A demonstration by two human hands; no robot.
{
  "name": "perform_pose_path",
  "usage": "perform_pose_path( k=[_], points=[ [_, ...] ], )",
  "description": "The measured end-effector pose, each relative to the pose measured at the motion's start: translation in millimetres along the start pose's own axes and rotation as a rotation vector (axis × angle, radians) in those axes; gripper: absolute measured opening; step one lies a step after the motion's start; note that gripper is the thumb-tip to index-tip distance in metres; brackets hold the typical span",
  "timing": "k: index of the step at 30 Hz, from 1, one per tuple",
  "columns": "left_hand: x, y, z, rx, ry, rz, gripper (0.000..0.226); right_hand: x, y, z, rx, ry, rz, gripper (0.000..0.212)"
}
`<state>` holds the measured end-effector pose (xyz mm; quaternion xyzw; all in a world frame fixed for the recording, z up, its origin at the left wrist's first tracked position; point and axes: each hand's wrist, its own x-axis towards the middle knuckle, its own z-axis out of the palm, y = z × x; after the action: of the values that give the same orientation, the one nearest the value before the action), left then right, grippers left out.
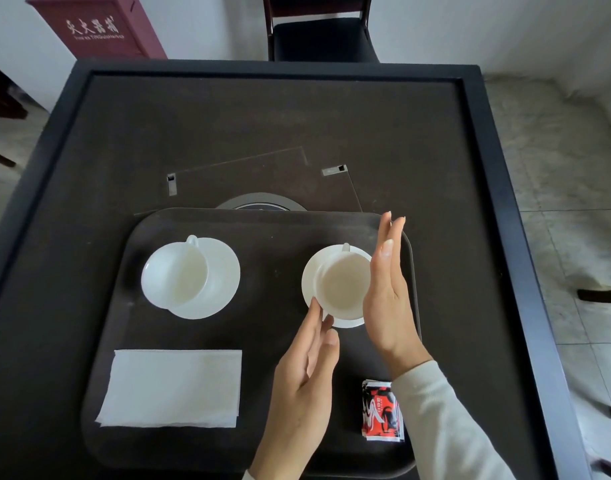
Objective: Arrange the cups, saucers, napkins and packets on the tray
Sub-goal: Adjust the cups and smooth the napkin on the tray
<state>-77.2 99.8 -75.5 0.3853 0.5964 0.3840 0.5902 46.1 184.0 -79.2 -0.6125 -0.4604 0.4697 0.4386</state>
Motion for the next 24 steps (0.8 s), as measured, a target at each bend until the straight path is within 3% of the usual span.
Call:
perform_pose_path(
  k=[13, 24],
  points=[
    [-0.5, -3.0, -0.4, -0.011, -0.028, 0.017, 0.049, 0.6, 1.0, -2.1, 0.017, -0.016, 0.025, 0.082],
    [-0.2, -7.6, 0.1, -0.001, -0.027, 0.024, 0.050, 1.0, 3.9, -2.9, 0.002, -0.035, 0.021, 0.072]
  ],
)
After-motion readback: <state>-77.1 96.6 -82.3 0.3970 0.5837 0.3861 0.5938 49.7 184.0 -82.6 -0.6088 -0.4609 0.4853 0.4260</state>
